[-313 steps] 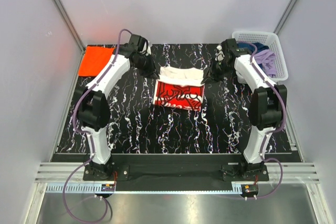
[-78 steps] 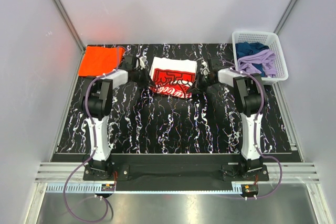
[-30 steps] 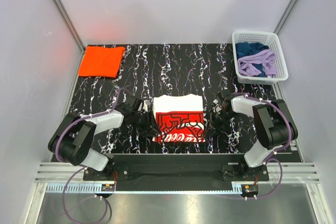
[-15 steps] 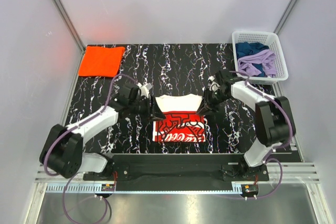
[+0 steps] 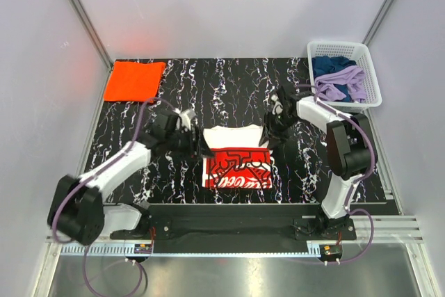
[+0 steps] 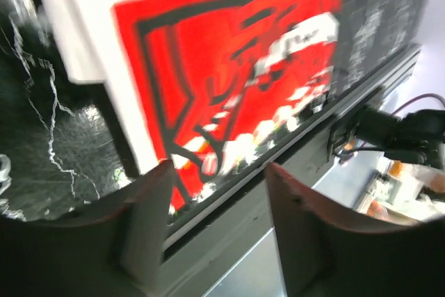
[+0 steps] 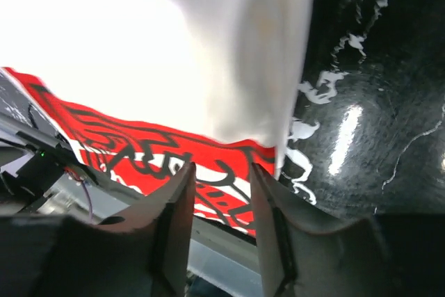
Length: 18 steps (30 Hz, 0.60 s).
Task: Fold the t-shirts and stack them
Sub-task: Fold the tshirt, then neatly place the folded tshirt to the corner
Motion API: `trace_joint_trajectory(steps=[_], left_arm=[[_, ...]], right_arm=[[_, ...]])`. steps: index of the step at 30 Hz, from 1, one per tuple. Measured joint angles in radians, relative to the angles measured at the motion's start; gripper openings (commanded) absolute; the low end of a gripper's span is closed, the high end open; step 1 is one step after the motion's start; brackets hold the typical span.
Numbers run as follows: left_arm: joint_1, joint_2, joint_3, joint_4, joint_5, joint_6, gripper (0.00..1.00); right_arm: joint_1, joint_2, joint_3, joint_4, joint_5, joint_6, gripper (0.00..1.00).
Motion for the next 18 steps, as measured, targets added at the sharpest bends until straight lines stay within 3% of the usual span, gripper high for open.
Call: trace_joint_trajectory(steps=[3, 4, 10, 18], left_arm=[[0.035, -0.129, 0.089, -0.071, -0.027, 0.042, 0.87], [0.054, -0.166, 0.114, -0.082, -0.028, 0.050, 0.99], [0.216, -0.304, 0.139, -0.157, -0.016, 0.095, 0.99], [0.225, -0.305, 0.009, -0.178, 0.001, 0.109, 0.94]], right_arm=[[0.036, -0.034, 0.080, -0.048, 0.056, -0.005, 0.54], [0.054, -0.052, 0.104, -0.063, 0.074, -0.001, 0.55], [0.185, -0.127, 0.197, -0.125, 0.146, 0.071, 0.66], [0.296, -0.108, 0.217, -0.140, 0.172, 0.164, 0.68]])
